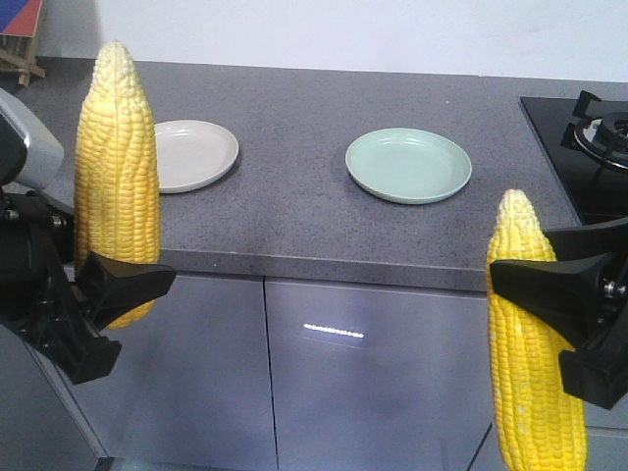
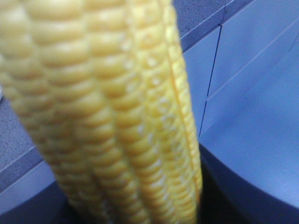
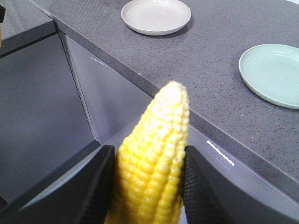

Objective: Distribute corn equally
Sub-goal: 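Drive the base toward the empty white and green plates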

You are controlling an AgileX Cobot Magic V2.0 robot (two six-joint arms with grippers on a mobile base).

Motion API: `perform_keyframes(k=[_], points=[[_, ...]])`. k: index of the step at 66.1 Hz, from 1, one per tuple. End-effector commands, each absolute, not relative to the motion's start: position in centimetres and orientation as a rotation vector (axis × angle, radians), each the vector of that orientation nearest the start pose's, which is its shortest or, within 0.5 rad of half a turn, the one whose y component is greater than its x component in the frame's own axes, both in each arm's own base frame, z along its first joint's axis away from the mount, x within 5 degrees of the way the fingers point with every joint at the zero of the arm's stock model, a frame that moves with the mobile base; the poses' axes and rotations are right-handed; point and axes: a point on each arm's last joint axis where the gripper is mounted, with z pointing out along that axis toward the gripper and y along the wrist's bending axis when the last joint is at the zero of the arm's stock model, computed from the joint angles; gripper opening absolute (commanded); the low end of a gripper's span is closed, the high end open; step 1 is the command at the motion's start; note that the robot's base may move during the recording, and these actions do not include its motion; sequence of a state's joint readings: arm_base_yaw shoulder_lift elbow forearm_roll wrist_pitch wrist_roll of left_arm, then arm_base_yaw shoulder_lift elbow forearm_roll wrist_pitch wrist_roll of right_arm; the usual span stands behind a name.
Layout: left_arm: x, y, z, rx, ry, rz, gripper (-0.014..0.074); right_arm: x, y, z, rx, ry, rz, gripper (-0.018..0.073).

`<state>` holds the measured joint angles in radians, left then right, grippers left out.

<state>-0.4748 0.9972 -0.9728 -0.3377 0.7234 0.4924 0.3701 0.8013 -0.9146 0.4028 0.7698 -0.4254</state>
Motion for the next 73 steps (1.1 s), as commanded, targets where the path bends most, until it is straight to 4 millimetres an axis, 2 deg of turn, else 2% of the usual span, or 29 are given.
perform_keyframes(k=[1,73], points=[[16.73,-10.82,38.24,0.827,1.939,-0.390,0.0291,13.05,7.56,39.38,-0.637,1.908,0.432,0.0151],[16.73,-10.82,38.24,0.827,1.939,-0.390,0.0291,13.05,7.56,39.38,-0.637,1.908,0.432,0.0151]])
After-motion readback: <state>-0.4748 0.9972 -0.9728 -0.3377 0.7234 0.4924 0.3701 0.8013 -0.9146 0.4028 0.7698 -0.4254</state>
